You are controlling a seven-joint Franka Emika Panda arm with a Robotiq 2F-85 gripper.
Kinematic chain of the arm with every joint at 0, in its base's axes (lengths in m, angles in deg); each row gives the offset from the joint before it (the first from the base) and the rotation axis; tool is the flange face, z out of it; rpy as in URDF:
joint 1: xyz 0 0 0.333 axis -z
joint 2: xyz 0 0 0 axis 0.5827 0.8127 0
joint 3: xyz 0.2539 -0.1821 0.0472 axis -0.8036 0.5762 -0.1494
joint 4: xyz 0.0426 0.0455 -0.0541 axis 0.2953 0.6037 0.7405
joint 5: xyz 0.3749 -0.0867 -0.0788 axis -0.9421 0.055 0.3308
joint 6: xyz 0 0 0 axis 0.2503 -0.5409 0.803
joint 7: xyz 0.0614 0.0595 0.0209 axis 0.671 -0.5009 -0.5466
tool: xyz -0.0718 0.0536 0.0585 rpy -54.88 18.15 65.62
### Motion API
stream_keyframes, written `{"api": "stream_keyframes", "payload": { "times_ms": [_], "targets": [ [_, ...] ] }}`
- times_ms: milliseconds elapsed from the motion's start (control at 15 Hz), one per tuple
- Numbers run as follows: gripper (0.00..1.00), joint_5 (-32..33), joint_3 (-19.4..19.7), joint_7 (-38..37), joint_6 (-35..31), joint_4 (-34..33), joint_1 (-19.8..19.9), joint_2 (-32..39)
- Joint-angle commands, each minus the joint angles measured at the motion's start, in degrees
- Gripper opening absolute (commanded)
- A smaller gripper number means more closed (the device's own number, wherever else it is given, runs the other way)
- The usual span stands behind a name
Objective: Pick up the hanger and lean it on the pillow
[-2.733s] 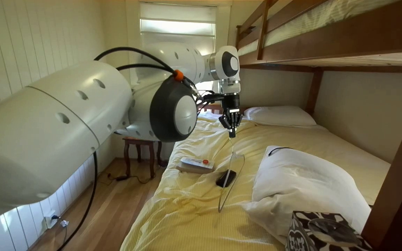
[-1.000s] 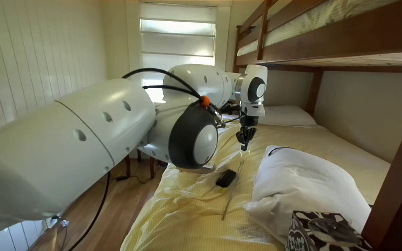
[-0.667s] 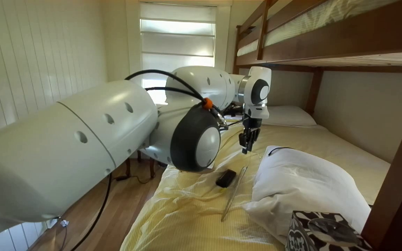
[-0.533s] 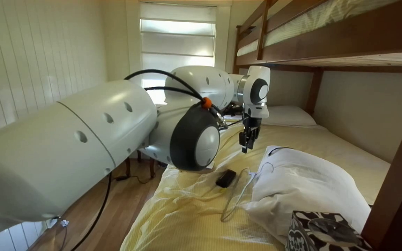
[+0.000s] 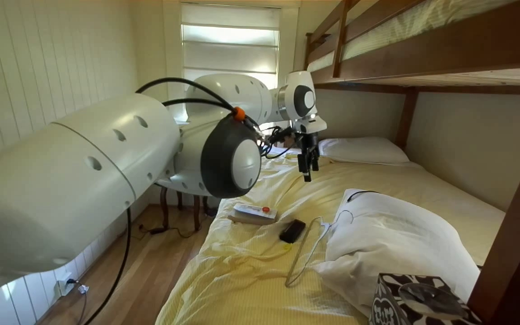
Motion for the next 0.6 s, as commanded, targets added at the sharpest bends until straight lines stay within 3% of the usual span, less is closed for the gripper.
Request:
{"api": "stream_keyframes", "payload": {
  "times_ms": [0,333,533],
  "targets": [
    [1.0,4.14,2.44,7.78,0.35,0.53,-2.12,-0.11],
    [1.0,8.28,5.37,22.03,-1.04,-1.62,-1.36,2.35],
    [1.0,7.74,5.91,21.59,0.52,-1.54,-1.28,2.31]
  ]
}}
